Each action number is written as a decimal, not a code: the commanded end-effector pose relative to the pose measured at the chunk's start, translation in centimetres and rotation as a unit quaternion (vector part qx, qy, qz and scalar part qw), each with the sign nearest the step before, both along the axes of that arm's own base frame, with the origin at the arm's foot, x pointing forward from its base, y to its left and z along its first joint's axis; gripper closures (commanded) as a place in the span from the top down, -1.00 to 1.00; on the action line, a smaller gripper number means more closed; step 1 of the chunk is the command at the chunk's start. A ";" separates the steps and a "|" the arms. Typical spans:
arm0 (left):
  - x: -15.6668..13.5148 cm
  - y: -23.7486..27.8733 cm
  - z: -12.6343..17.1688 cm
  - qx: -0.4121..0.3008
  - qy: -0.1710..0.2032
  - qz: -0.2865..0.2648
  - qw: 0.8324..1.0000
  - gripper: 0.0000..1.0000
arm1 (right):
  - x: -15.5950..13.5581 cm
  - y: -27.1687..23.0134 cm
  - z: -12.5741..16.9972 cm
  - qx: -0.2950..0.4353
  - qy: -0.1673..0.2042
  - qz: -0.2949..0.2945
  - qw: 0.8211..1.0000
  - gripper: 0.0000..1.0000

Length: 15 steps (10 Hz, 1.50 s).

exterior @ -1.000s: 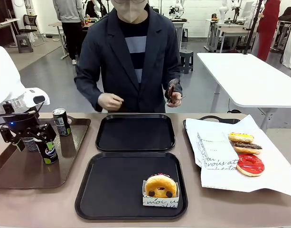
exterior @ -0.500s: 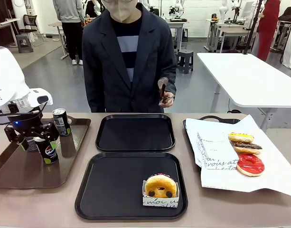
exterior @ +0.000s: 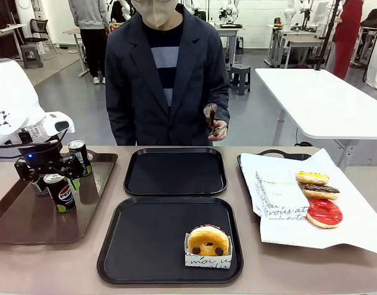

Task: Set up donuts and drinks on trays.
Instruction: Pick up one Pepsi coke and place it on the Flat Tray.

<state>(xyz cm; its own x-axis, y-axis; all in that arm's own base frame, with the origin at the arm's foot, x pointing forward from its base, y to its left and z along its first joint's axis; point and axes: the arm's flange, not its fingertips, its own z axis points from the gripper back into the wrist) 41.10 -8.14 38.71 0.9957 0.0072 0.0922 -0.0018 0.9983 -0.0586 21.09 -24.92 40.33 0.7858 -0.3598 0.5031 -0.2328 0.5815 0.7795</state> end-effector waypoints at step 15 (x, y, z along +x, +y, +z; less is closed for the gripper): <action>-11.9 -1.5 12.9 0.025 -0.047 -0.103 0.993 -1.00 | 0.3 -0.1 0.0 0.006 -0.017 -0.002 1.000 1.00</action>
